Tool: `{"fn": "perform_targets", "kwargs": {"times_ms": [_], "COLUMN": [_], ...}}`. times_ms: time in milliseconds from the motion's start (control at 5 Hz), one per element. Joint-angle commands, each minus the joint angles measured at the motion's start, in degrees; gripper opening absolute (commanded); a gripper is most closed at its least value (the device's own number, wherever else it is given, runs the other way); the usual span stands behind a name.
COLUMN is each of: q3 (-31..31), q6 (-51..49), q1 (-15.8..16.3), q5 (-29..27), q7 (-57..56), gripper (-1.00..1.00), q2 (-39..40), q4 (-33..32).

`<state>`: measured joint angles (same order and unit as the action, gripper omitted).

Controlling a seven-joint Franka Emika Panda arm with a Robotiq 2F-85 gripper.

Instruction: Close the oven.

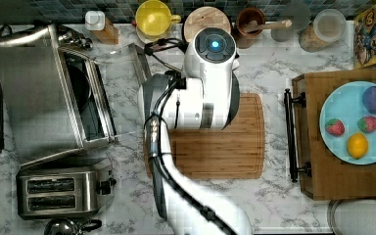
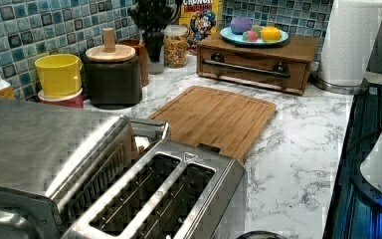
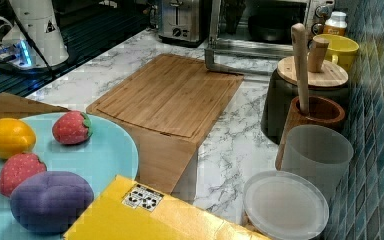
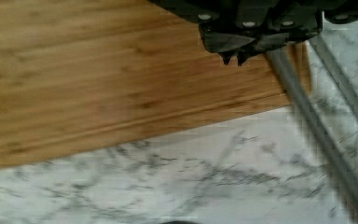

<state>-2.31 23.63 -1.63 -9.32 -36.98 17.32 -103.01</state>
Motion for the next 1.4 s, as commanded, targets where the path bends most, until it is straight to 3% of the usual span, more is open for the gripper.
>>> {"fn": "perform_targets", "kwargs": {"times_ms": [200, 600, 1000, 1400], "q3": [-1.50, -3.99, -6.18, -6.26], "q6": [0.69, -1.00, 2.97, 1.28], "q1": [-4.74, -6.43, -5.55, -5.13], "q5": [-15.48, -21.60, -21.74, -19.91], "q7": [-16.58, -28.41, -32.79, -30.80], "gripper": [-1.00, -1.00, -1.00, -1.00], "q2": [2.36, 8.21, 11.82, 16.10], "q4": [9.88, 15.72, 14.12, 17.42]}}
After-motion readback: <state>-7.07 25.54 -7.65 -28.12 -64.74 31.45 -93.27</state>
